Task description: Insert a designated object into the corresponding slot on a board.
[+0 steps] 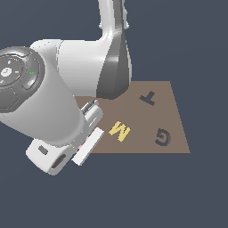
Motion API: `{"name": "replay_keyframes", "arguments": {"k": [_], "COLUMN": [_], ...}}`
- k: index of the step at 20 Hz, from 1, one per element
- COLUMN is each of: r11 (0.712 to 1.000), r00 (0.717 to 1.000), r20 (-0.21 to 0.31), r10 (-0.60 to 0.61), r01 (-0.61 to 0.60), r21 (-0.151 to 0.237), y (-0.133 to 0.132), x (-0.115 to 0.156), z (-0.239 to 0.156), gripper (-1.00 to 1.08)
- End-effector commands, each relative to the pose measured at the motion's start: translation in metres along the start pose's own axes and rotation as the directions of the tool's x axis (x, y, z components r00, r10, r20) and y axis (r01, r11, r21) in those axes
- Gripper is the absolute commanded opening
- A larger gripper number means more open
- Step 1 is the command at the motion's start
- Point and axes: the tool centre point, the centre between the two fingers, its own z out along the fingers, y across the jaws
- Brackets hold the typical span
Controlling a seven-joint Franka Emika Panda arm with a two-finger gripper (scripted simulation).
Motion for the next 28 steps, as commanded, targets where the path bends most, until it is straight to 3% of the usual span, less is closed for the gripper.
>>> {"name": "replay_keyframes", "arguments": {"k": [1, 6, 11, 19, 28], "r11": [0.998, 0.971, 0.912, 0.787, 0.625], "r00": [0.998, 0.971, 0.912, 0.787, 0.625], "r20": [0.000, 0.000, 0.000, 0.001, 0.001], "r10": [-0.069, -0.239, -0.409, -0.617, -0.781], "r01": [0.069, 0.239, 0.409, 0.617, 0.781], "r21": [0.000, -0.001, -0.001, -0.001, -0.001], "y": [0.003, 0.006, 0.003, -0.009, -0.030], "x": [0.012, 0.042, 0.073, 0.114, 0.150], "z": [-0.001, -0.001, -0.002, -0.003, -0.004], "gripper": [-1.00, -1.00, -1.00, -1.00, -1.00]}}
